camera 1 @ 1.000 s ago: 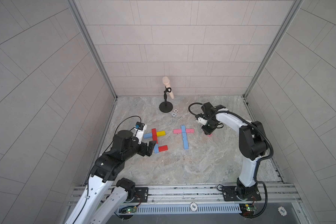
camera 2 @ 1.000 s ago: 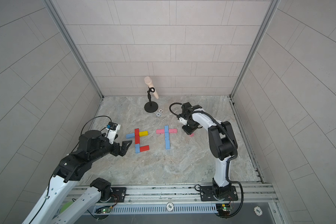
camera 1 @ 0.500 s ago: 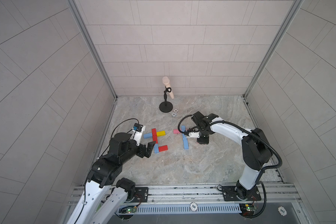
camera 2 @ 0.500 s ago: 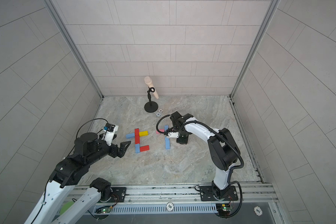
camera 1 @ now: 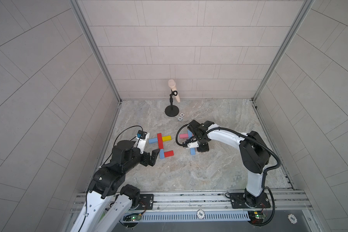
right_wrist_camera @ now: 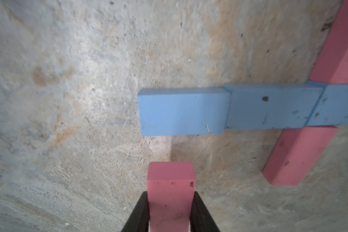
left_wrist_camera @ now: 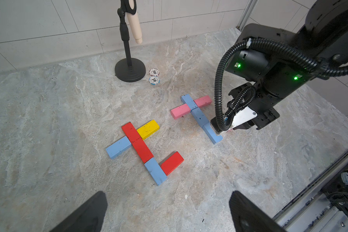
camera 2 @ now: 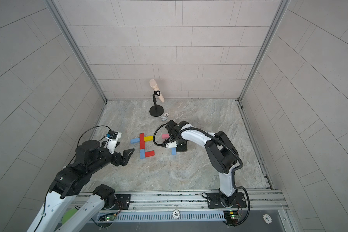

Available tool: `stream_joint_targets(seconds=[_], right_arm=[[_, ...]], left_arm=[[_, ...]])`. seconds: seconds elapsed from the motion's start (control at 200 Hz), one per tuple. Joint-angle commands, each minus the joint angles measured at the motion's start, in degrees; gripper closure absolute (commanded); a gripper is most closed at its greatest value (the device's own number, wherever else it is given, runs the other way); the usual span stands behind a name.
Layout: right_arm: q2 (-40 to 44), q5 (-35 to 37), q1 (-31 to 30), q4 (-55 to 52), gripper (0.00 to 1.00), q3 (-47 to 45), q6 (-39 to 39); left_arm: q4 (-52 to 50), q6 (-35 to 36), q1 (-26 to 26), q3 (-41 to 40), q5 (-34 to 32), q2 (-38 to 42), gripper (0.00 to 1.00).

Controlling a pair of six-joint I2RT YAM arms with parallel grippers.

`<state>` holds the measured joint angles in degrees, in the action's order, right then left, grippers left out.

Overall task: Assemble the letter t with building blocks
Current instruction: Assemble the building block at the center of the board.

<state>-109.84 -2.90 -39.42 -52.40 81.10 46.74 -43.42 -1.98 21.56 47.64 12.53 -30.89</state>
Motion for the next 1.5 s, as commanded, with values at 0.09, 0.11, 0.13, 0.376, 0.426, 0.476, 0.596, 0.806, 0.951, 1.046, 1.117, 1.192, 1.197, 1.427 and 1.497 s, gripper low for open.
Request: stream_joint_targets(seconds=[0.09, 0.11, 0.13, 0.376, 0.426, 0.476, 0.596, 0.806, 0.951, 1.046, 1.117, 1.192, 1.197, 1.427, 1.497], right_arm=[[-1.6, 0.3, -1.3, -0.1, 0.86, 0.9, 1.3], [-1.8, 0.3, -1.4, -0.1, 0.86, 1.0, 1.2], [-2.0, 0.4, -1.4, -0.1, 0.86, 1.0, 1.1], [-2.6, 0.3, -1.7, 0.9, 0.86, 0.7, 0.5], [-2.7, 0.3, -1.8, 0.9, 0.86, 0.6, 0.4], [-2.8, 0.3, -1.9, 1.0, 0.85, 0.4, 0.3], [-3.1, 0.2, -1.9, 1.2, 0.85, 0.1, 0.2], [-3.2, -0.3, -2.0, 1.0, 0.85, -0.2, 0.1], [-3.1, -0.3, -2.0, 0.9, 0.84, -1.0, 0.0], [-2.5, -0.3, -2.0, 1.4, 0.84, -1.7, -0.2], [-2.2, -0.1, -2.0, 1.6, 0.84, -1.9, -0.4], [-2.0, -0.2, -2.0, 1.5, 0.84, -1.7, -0.6], [-1.9, -0.2, -2.0, 1.5, 0.84, -1.7, -0.6], [-2.0, -1.1, -2.0, 1.7, 0.82, -1.5, -1.3], [-2.2, -1.1, -2.0, 1.9, 0.82, -1.5, -1.4]], left_arm=[[-0.3, -0.4, 0.2, -0.2, -0.4, 0.6, 0.0], [-0.2, -0.5, 0.2, -0.2, -0.4, 0.6, 0.0], [-0.2, -0.4, 0.2, -0.2, -0.4, 0.6, 0.0], [-0.4, -0.5, 0.2, -0.1, -0.5, 0.5, 0.0], [-0.4, -0.3, 0.2, 0.0, -0.5, 0.4, 0.0], [-0.5, -0.3, 0.2, 0.1, -0.5, 0.3, 0.0], [-0.5, -0.4, 0.2, 0.1, -0.5, 0.4, 0.0], [-0.5, -0.4, 0.2, 0.1, -0.5, 0.4, 0.0], [-0.6, -0.3, 0.2, 0.1, -0.5, 0.2, 0.0], [-0.5, -0.4, 0.2, 0.2, -0.5, 0.2, 0.0], [-0.6, -0.4, 0.2, 0.2, -0.5, 0.1, 0.0], [-0.5, -0.5, 0.2, 0.2, -0.5, 0.1, 0.0], [-0.6, -0.5, 0.2, 0.2, -0.5, 0.1, 0.0], [-0.4, -0.7, 0.2, 0.0, -0.3, 0.3, 0.0], [-0.4, -0.7, 0.2, 0.0, -0.3, 0.3, 0.0]])
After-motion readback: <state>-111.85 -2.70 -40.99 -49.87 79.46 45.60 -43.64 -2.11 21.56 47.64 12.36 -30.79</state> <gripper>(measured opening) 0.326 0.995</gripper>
